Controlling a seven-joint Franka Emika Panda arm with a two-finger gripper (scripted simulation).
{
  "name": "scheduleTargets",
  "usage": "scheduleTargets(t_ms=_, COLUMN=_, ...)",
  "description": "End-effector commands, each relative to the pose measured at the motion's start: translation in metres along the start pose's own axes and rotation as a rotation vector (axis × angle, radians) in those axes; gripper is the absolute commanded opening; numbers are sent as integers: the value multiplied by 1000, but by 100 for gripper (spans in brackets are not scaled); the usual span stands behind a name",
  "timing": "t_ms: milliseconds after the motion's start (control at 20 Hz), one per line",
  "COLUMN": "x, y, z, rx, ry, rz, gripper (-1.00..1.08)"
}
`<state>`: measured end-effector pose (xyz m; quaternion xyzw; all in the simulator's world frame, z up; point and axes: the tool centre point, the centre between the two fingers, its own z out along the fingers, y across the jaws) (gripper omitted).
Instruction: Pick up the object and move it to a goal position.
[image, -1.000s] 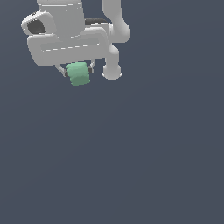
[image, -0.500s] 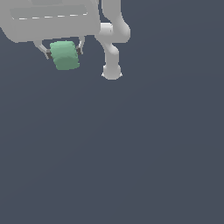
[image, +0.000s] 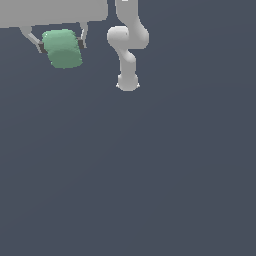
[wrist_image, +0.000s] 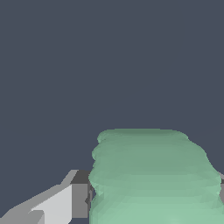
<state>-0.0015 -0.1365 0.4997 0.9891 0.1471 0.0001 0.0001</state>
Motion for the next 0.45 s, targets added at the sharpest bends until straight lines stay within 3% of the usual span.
scheduleTargets(t_ms=0, x=1, y=2, z=-5, rx=0, ry=0, rz=0, gripper=-100)
scheduleTargets(t_ms=400, x=2, y=3, z=-8, rx=0, ry=0, rz=0, gripper=-100)
